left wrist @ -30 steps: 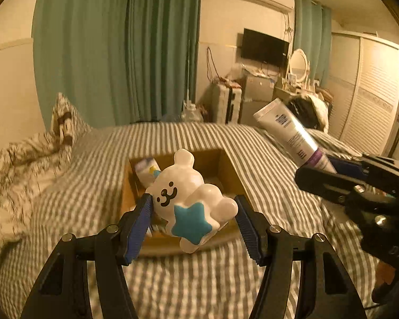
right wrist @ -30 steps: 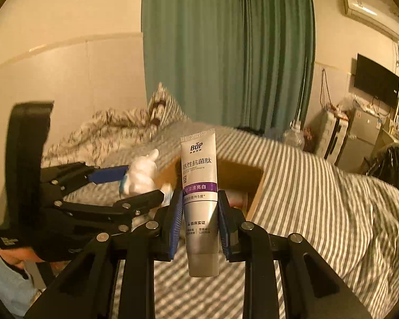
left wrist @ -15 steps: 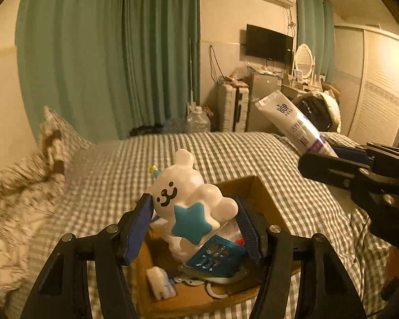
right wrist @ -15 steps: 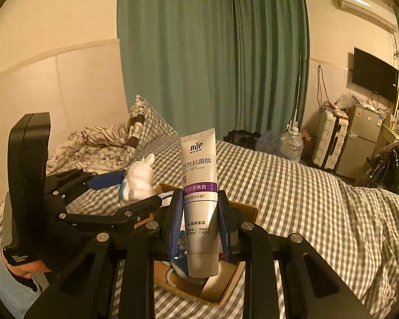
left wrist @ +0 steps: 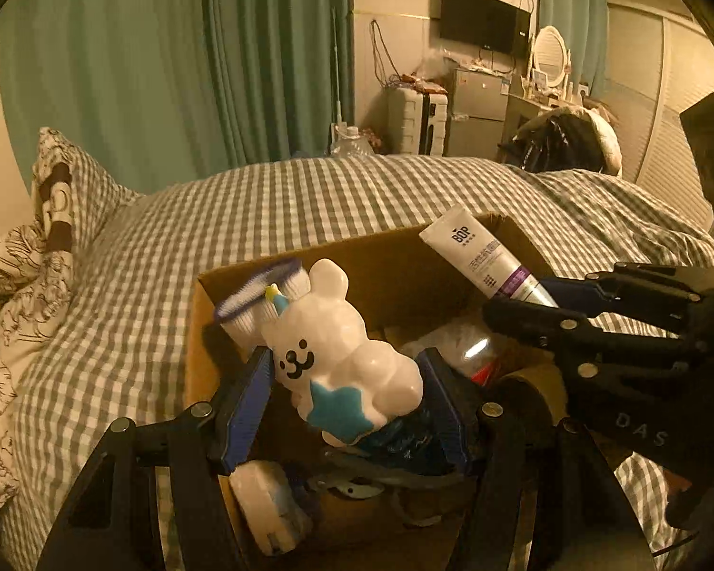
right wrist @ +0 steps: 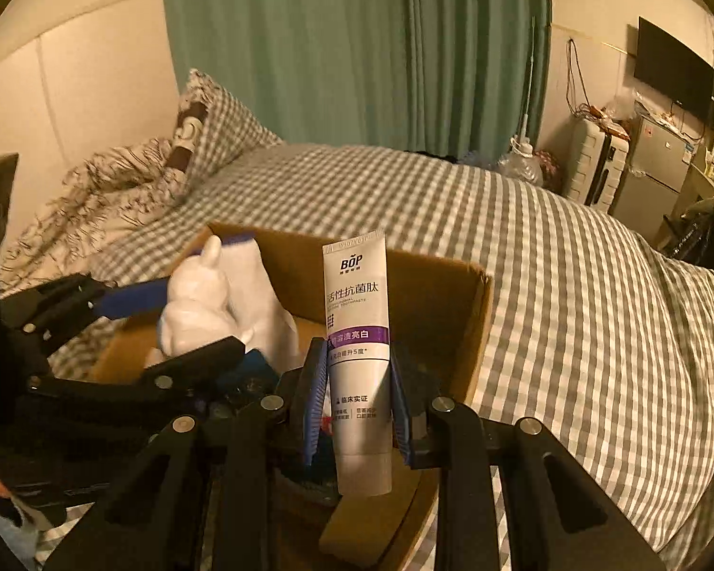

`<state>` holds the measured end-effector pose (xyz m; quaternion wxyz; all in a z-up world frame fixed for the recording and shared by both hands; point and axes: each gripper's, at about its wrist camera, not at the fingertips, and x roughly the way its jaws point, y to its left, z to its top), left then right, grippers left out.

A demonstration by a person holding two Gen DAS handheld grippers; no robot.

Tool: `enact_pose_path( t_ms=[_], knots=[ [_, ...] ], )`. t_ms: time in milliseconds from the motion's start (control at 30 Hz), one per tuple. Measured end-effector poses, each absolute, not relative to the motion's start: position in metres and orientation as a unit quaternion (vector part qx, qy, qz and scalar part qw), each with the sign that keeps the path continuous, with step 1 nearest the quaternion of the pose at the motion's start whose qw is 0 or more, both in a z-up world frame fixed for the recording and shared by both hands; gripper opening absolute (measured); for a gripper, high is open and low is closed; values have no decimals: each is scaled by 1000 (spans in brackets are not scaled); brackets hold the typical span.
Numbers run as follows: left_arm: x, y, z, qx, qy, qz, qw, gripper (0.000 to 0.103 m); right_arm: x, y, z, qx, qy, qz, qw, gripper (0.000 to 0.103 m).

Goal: Organize objects
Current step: 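Lower the figurine with the left tool into the box while the right tool releases the toothpaste tube there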

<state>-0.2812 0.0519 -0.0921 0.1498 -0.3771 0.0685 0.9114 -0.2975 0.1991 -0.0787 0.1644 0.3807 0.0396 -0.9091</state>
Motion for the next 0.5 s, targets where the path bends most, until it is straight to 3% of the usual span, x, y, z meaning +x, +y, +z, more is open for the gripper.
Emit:
enact_pose_path(
  t_ms=[233, 267, 333, 500],
  knots=[
    [-287, 55, -108, -398, 69, 901, 159, 65, -296, 202, -84, 383, 33, -910, 157, 26],
    [-287, 55, -109, -401, 66, 900, 161, 65, -295, 204, -82, 382, 32, -911, 152, 29],
    [-289, 53, -109, -402, 62, 899, 160, 70, -293, 206, -78, 377, 29, -914, 145, 47],
    [-285, 47, -89, -381, 60, 912, 139, 87, -285, 215, -58, 360, 19, -924, 128, 61]
  ],
)
